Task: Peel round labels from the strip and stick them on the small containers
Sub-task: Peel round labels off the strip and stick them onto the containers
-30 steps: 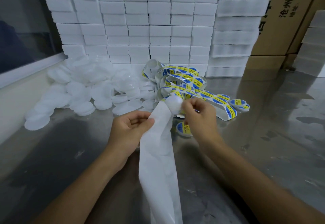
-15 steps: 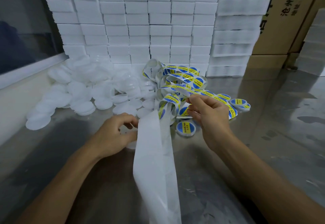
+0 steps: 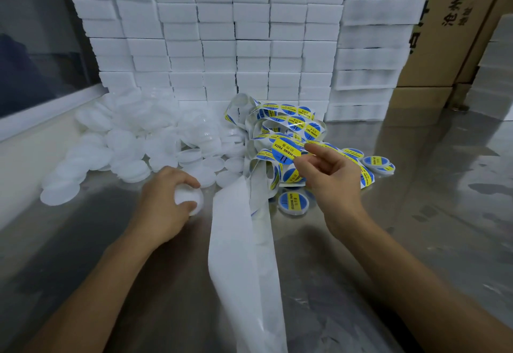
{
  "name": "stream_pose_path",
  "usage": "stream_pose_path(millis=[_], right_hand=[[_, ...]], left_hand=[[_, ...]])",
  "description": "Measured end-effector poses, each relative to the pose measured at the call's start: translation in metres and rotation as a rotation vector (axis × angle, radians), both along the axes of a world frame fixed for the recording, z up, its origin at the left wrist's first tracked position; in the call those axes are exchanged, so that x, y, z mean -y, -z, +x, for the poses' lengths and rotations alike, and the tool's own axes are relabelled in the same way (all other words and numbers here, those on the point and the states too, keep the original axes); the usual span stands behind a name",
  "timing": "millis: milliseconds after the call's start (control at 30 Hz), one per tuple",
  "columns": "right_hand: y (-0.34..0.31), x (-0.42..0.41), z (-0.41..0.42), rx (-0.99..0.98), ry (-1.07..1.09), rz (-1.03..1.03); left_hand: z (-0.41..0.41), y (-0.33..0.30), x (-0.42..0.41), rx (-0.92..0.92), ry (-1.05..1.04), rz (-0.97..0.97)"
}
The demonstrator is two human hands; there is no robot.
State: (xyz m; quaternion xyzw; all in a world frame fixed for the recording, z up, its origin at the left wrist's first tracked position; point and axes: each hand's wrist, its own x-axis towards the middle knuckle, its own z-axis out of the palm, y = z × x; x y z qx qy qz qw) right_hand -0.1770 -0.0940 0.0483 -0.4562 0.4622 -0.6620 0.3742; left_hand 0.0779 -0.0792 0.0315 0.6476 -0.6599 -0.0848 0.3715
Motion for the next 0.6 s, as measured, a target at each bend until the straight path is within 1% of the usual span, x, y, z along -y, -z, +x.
stream_pose_path(millis=[100, 200, 333, 500, 600], right_hand=[[0.002, 0.001, 0.000, -0.027, 0.020, -0.022], [0.003, 0.001, 0.000, -0.054, 0.038, -0.037], [0.004, 0.002, -0.001, -0.086, 0.057, -0.044], [0.004, 0.000, 0.001, -0.131, 0.032, -0.063], [0.006, 0.000, 0.001, -0.136, 0.027, -0.031]], left_hand=[[-0.002, -0.001, 0.001, -0.167, -0.089, -0.069], [-0.005, -0.002, 0.002, -0.328, -0.120, -0.123], [-0.010, -0.005, 0.003, -0.444, -0.121, -0.176], [-0.013, -0.006, 0.000, -0.421, -0.133, -0.275], [-0.013, -0.008, 0.000, -0.583, -0.085, -0.226]])
